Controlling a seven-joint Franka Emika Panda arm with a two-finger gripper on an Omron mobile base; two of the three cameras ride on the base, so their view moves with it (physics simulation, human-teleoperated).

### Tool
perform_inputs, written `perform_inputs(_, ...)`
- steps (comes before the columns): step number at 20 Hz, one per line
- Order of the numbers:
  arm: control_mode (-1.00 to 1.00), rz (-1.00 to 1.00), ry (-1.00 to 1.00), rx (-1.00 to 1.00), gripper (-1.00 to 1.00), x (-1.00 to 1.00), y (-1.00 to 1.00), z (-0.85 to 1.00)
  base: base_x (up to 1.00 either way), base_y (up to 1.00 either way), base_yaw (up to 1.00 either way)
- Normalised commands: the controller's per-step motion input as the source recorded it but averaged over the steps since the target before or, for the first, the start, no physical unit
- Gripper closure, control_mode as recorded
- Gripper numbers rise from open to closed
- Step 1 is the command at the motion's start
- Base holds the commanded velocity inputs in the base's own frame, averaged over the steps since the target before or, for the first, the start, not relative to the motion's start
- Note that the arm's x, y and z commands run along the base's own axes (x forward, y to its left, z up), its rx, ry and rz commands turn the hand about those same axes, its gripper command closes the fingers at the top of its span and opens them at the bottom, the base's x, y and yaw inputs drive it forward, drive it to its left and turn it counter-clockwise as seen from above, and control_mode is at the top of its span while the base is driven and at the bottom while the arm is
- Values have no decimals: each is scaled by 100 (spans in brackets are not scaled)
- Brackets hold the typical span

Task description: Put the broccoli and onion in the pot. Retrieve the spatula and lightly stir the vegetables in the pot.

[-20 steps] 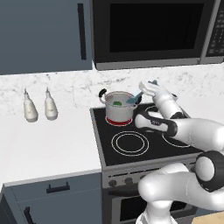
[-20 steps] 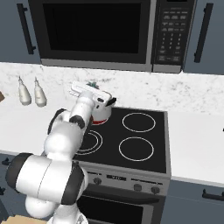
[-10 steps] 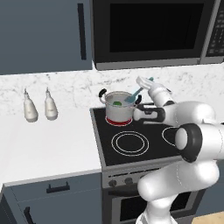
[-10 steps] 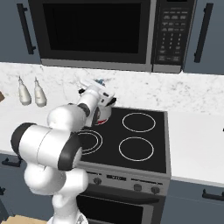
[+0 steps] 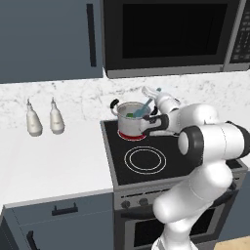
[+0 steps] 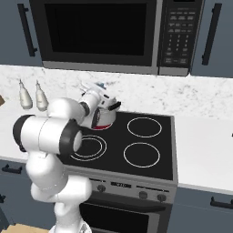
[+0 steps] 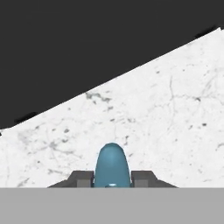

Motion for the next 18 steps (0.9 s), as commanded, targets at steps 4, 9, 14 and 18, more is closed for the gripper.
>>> perform_inputs(4,-100,-6,-7,-3,100,37,50,-29,0,0,0)
perform_inputs(9,-100,-7,-9,-9,100,47,40,-37,0,0,0)
perform_inputs(14,-100,-8,-7,-11,100,40,30,-43,0,0,0)
perform_inputs(18,-100,-11,-7,-15,100,28,15,-39,0,0,0)
